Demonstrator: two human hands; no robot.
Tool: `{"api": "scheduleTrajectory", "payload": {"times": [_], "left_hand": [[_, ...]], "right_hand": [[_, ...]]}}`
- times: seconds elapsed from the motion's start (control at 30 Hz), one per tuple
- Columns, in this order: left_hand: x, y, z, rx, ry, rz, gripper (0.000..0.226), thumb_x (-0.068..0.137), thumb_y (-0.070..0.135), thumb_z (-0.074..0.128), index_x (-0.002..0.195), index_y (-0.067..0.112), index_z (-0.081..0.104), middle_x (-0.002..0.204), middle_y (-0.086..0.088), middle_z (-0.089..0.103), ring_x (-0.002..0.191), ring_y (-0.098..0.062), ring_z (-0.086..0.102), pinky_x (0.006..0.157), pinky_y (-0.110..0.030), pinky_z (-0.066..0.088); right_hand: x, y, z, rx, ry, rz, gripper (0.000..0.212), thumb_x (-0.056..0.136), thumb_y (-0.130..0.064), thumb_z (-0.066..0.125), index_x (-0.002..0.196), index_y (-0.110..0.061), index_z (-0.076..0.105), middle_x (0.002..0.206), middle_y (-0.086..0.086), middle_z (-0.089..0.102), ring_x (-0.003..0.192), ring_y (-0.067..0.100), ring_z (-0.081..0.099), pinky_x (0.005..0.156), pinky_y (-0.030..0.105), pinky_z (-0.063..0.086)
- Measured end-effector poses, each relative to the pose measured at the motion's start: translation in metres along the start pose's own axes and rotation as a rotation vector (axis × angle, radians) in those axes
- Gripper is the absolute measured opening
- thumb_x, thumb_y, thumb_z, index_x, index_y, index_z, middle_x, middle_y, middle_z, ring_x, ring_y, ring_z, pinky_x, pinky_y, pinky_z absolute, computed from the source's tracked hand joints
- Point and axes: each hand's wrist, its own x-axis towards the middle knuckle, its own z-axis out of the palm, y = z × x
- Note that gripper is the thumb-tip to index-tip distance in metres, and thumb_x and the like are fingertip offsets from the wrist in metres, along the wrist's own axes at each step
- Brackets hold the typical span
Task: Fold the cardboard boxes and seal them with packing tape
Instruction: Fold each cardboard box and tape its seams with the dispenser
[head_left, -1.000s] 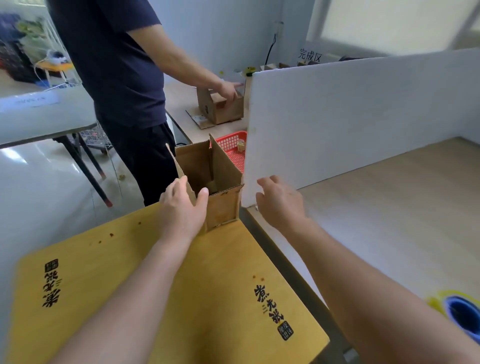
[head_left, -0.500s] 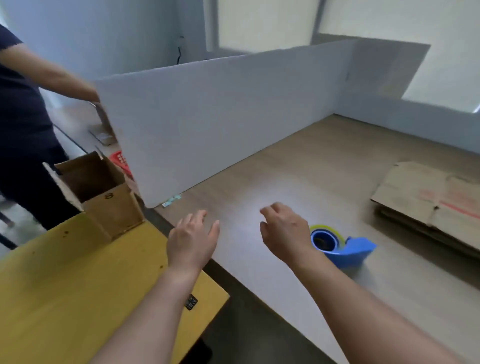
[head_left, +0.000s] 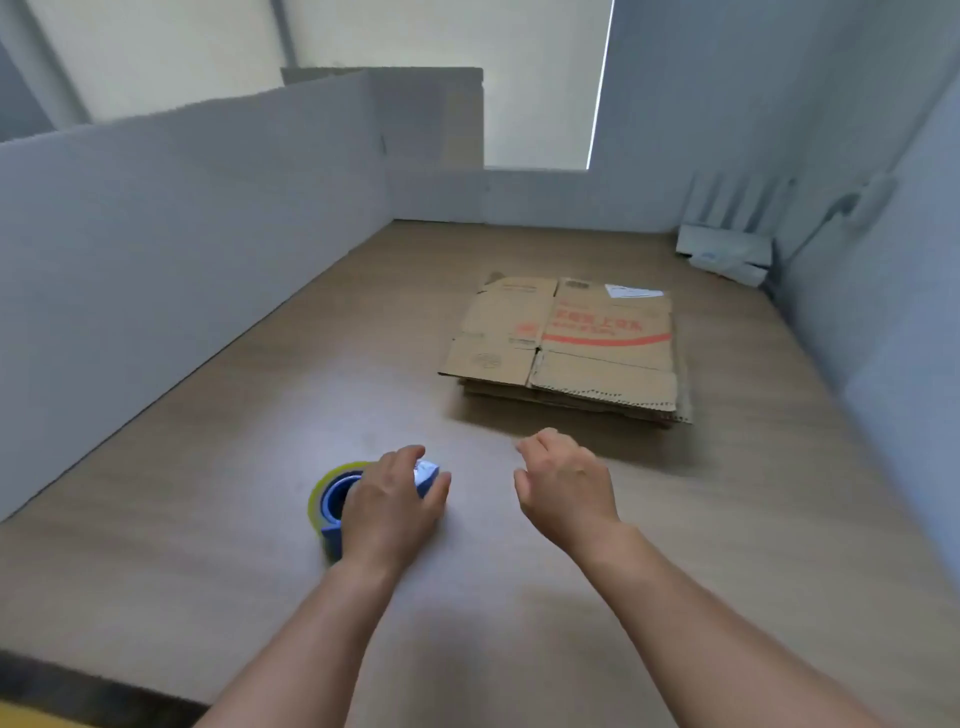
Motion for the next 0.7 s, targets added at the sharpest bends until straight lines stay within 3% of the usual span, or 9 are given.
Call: {"api": "scheduleTrajectory", "payload": {"times": [0.33, 0.4, 0.57, 0.7], "left_hand": [[0.083, 0.052, 0.052, 0.115, -0.183, 0.144, 0.067, 0.092, 0.049, 0.052, 0.148, 0.019, 0.029, 0.144, -0.002, 0.044, 0.129, -0.022, 0.042, 0.100, -0.036, 0.040], [0.104, 0.056, 0.060, 0.131, -0.207, 0.156, 0.071, 0.091, 0.050, 0.053, 0.149, 0.019, 0.026, 0.145, -0.002, 0.042, 0.129, -0.023, 0.042, 0.099, -0.036, 0.040], [0.163, 0.055, 0.087, 0.245, -0.232, 0.160, 0.088, 0.084, 0.058, 0.057, 0.150, 0.018, 0.016, 0.151, -0.003, 0.029, 0.132, -0.025, 0.035, 0.104, -0.038, 0.036], [0.202, 0.036, 0.108, 0.395, -0.320, 0.071, 0.111, 0.074, 0.072, 0.058, 0.151, 0.019, -0.002, 0.158, -0.011, 0.003, 0.145, -0.033, 0.009, 0.115, -0.046, 0.019]], "right_hand": [[0.033, 0.110, -0.003, -0.002, 0.001, 0.313, 0.042, 0.093, -0.036, 0.049, 0.131, -0.017, 0.046, 0.128, 0.003, 0.048, 0.118, 0.023, 0.043, 0.093, 0.032, 0.037], [0.049, 0.120, 0.001, -0.007, -0.026, 0.367, 0.051, 0.092, -0.041, 0.051, 0.136, -0.017, 0.038, 0.137, 0.006, 0.040, 0.125, 0.024, 0.038, 0.098, 0.032, 0.035], [0.087, 0.149, 0.015, -0.057, -0.156, 0.571, 0.092, 0.085, -0.059, 0.055, 0.151, -0.020, 0.004, 0.158, 0.016, -0.001, 0.143, 0.032, 0.013, 0.116, 0.040, 0.015], [0.108, 0.169, 0.032, -0.101, -0.203, 0.679, 0.104, 0.077, -0.066, 0.060, 0.151, -0.021, 0.002, 0.157, 0.019, 0.000, 0.143, 0.033, 0.014, 0.115, 0.042, 0.014]]}}
